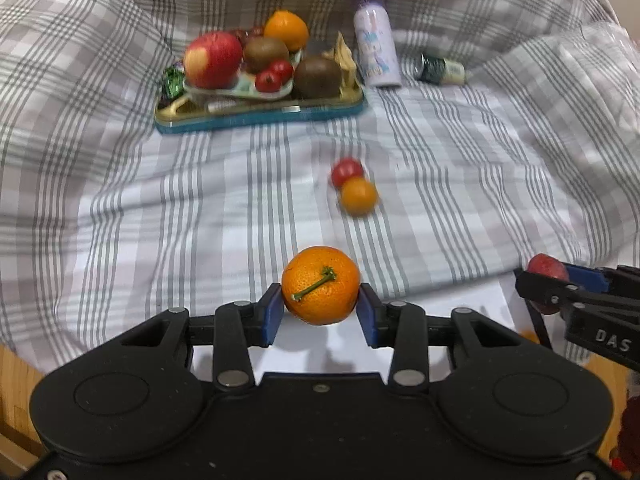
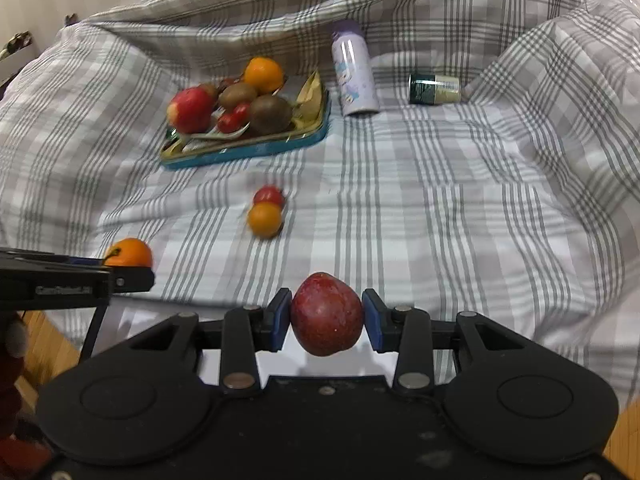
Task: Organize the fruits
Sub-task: 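Carry the orange and red plum into the white box and release both, then withdraw both open grippers toward the last tomato and orange, then grasp the red tomato with left gripper while right grasps the small orange, then carry the tomato and orange into the white box and open both grippers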
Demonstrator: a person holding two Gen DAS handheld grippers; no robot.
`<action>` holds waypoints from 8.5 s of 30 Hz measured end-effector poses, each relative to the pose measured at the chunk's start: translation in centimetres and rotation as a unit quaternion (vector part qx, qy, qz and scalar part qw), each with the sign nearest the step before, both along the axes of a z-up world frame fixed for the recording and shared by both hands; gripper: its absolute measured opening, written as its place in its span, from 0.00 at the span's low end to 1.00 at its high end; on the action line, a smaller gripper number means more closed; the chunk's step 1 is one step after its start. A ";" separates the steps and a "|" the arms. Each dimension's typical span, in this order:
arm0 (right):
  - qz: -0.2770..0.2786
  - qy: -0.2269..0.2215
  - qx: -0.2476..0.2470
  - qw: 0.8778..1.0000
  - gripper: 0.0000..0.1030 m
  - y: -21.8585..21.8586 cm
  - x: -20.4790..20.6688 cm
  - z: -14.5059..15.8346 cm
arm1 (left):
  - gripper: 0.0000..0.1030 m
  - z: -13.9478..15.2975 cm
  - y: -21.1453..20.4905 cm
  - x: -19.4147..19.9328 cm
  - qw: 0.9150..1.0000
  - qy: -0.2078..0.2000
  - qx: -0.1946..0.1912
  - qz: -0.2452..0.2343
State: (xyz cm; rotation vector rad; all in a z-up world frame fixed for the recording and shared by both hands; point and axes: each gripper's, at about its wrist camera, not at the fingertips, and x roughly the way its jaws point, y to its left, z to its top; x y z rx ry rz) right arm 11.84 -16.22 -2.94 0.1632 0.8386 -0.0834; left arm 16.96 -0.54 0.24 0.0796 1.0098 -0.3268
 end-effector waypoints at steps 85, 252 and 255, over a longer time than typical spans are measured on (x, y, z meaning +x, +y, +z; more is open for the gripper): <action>-0.010 0.050 0.004 0.999 0.39 1.5 -0.5 -3.2 | 0.50 -3.3 1.7 -2.5 0.997 0.033 0.012 0.064; 0.053 0.059 0.015 0.997 0.40 3.9 0.7 -4.6 | 0.43 -4.8 1.9 -0.8 0.996 0.043 0.047 0.055; 0.056 0.059 0.010 0.997 0.40 4.3 0.9 -4.9 | 0.43 -4.8 1.6 -0.8 0.997 0.039 0.045 0.053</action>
